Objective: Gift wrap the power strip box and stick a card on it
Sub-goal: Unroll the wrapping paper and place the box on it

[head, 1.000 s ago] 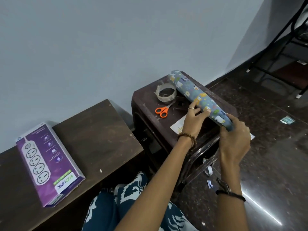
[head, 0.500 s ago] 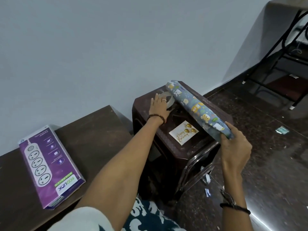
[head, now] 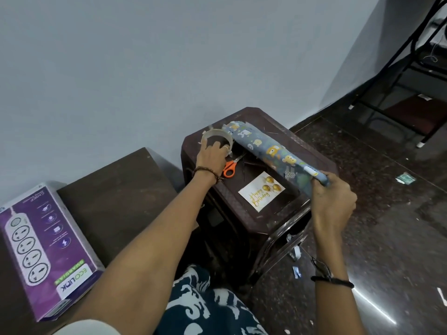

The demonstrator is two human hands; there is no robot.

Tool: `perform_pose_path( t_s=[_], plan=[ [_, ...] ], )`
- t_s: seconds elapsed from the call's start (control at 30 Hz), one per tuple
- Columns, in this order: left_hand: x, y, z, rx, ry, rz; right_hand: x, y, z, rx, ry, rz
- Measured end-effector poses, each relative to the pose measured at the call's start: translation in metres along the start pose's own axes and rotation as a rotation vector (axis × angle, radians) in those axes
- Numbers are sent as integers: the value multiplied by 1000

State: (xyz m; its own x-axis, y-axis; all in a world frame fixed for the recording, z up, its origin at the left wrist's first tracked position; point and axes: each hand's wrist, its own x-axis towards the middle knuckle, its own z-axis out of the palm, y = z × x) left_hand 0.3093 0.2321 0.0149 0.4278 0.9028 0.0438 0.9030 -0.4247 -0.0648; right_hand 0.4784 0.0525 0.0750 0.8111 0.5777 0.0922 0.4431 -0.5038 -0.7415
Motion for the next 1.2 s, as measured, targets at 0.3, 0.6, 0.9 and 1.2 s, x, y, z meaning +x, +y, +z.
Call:
perform_pose_path(
  t_s=[0.3, 0.6, 0.9, 1.2],
  plan=[
    [0, -14, -4, -167, -20, -97, 23, -34, 20, -601, -331, -195],
    [5, -13, -5, -237, -67, -102, 48, -99, 97, -571, -483, -492],
    [12, -7, -10, -85, -90, -36, 74, -78, 128, -451, -301, -513],
    [9, -11, -9, -111, -62, -1, 94, -75, 114, -334, -315, -298]
  ],
)
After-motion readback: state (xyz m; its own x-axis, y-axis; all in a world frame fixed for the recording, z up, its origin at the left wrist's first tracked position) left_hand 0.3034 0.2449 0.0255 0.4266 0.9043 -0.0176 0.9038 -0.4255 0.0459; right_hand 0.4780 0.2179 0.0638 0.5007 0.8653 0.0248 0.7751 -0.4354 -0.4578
